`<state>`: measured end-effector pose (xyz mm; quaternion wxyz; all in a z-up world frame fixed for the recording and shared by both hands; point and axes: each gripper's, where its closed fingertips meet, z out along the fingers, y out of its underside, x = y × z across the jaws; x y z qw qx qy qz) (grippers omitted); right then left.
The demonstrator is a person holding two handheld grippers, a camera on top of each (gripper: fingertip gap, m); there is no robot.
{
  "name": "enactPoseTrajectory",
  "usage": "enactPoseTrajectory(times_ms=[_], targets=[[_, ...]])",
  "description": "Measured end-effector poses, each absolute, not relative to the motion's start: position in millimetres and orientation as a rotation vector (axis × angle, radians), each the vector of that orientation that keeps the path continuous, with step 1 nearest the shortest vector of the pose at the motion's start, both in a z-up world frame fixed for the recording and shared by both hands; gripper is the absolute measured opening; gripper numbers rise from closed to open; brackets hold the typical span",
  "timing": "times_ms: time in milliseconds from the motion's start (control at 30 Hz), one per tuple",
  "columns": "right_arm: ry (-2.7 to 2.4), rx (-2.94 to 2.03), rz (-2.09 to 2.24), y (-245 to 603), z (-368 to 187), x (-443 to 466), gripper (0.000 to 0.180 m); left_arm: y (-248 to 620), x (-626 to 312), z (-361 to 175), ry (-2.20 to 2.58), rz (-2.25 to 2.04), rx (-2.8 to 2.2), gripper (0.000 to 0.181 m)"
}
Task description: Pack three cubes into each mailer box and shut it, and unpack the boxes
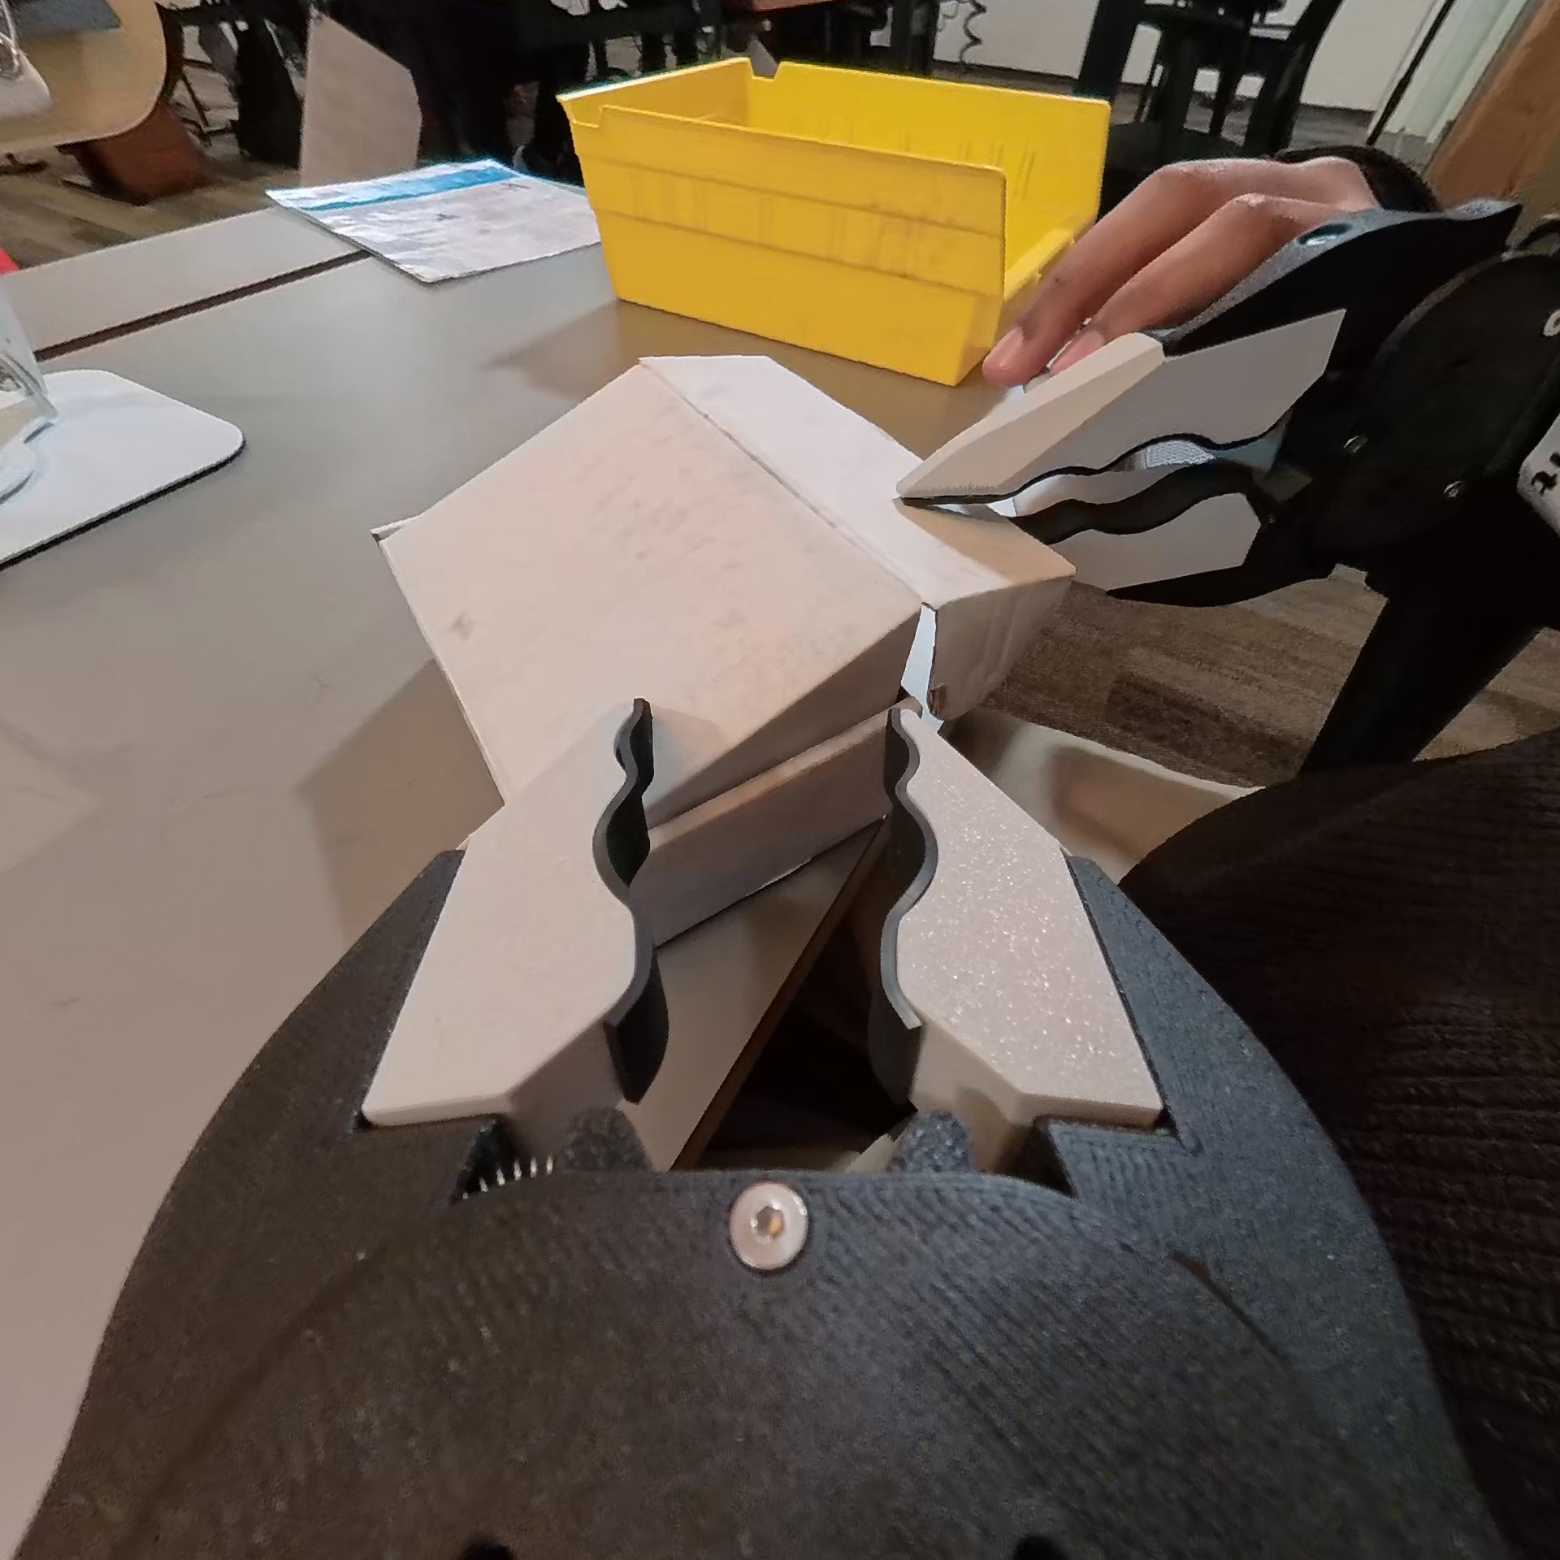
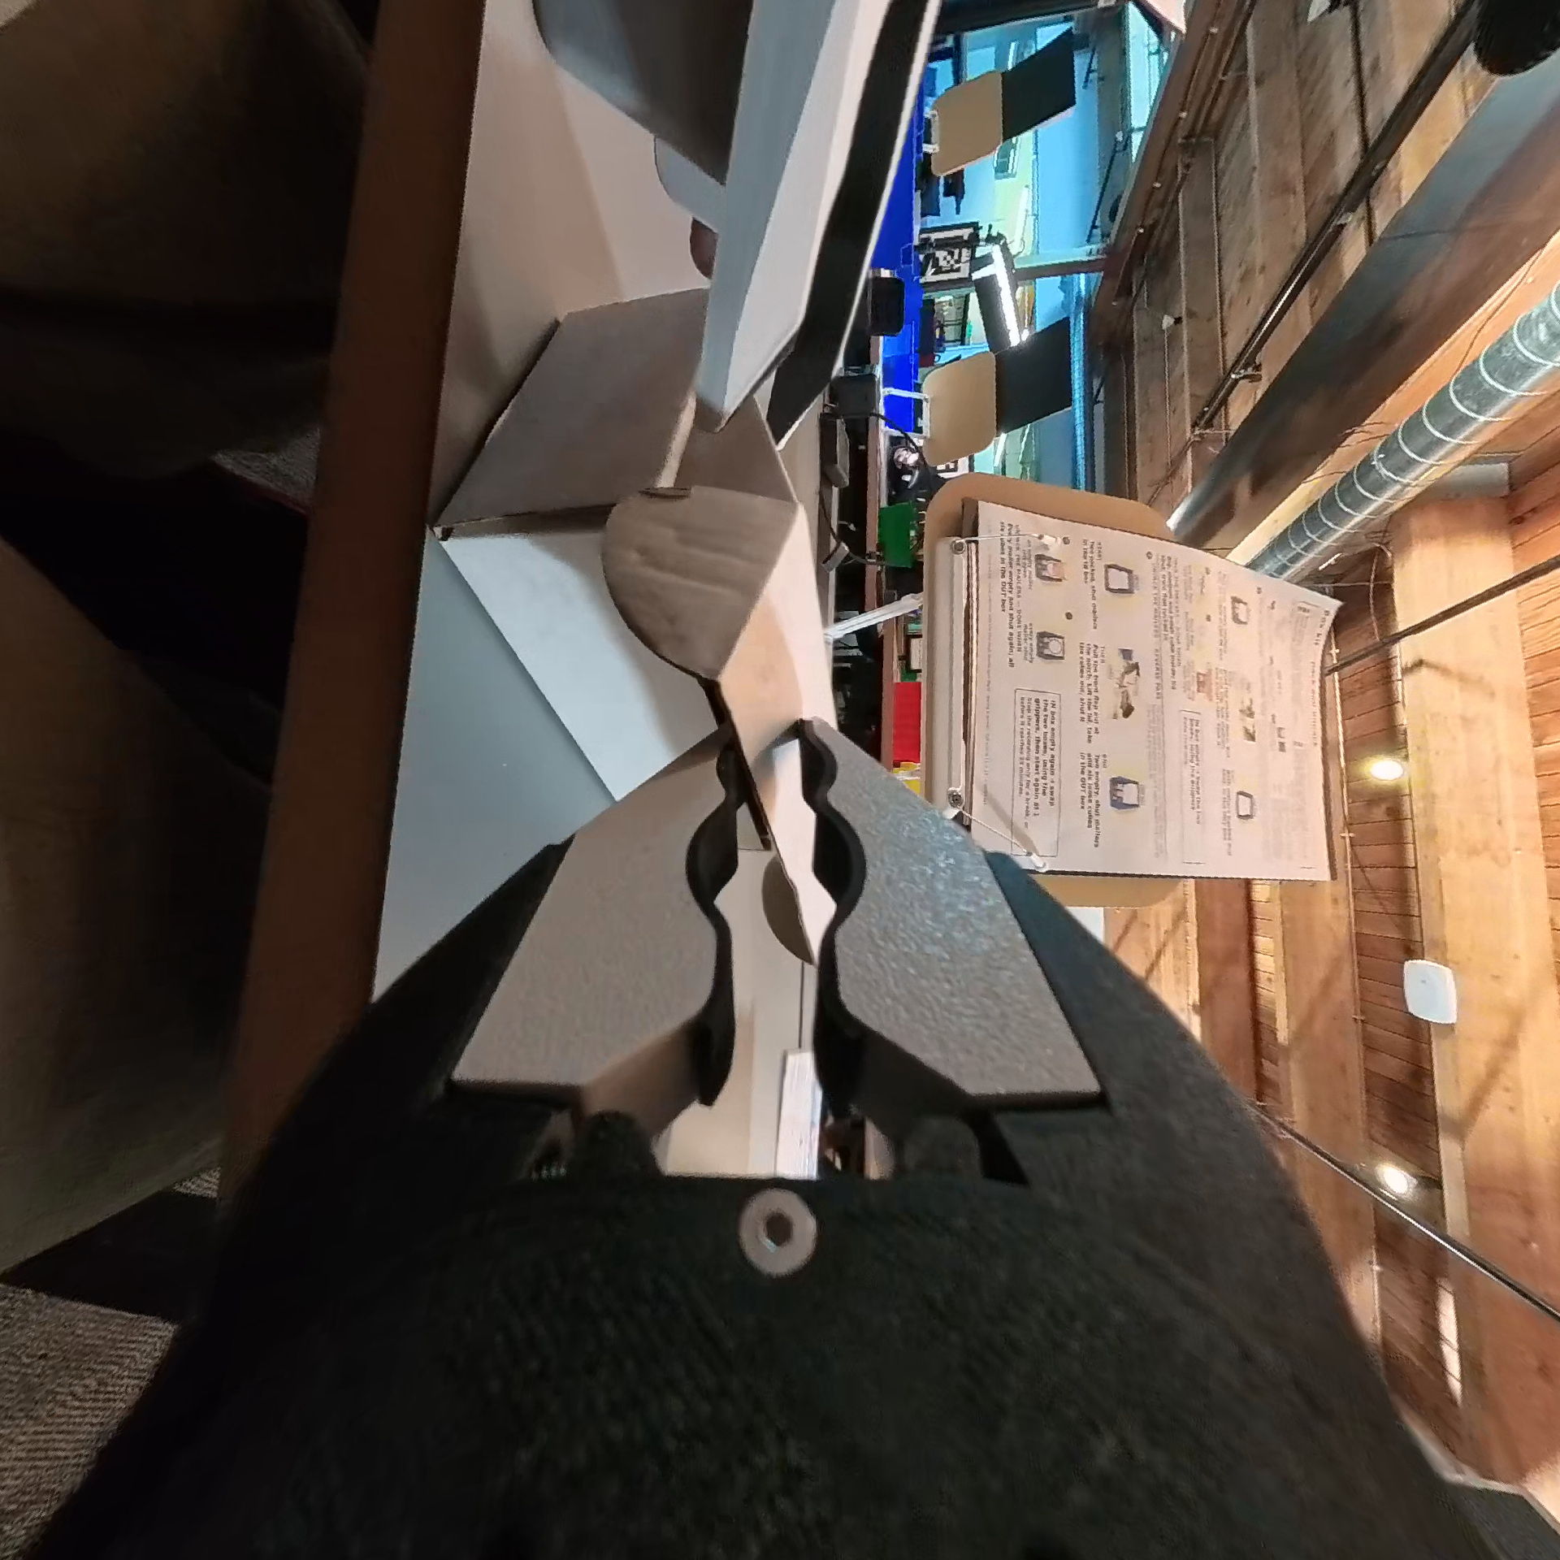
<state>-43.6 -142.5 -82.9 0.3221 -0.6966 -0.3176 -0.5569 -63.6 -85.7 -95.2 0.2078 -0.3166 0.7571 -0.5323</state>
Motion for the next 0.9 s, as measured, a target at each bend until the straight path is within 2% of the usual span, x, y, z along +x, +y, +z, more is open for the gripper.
enactPoseTrajectory(times_ms=[133,267,367,567,633,733,900], targets=[[-0.79,-1.851,-1.425,-143.9,-84.4,-41.5,0.018,-85.5,-63.4,-95.3,2.107,-1.48,-0.883,0.053],[-0.589,-1.893,-1.204,-146.7,-80.3,-43.7,0.029,-85.2,-63.0,-95.6,2.105,-1.468,-0.877,0.053],[-0.352,-2.003,-0.912,-154.0,-93.7,-47.9,0.047,-85.4,-62.5,-95.7,2.101,-1.465,-0.875,0.053],[0.057,-2.015,-0.582,-173.0,-81.0,-49.5,0.053,-85.5,-60.1,-95.8,2.086,-1.459,-0.883,0.052],[0.101,-2.048,-0.442,-173.4,-80.1,-62.6,0.047,-85.1,-58.9,-95.9,2.079,-1.455,-0.887,0.052],[0.137,-2.132,-0.149,-164.6,-89.7,-92.5,0.052,-85.2,-56.9,-96.2,2.07,-1.446,-0.887,0.051],[0.385,-2.06,-0.175,-151.9,-94.0,-72.4,0.058,-85.9,-55.5,-97.6,2.063,-1.399,-0.857,0.052]])
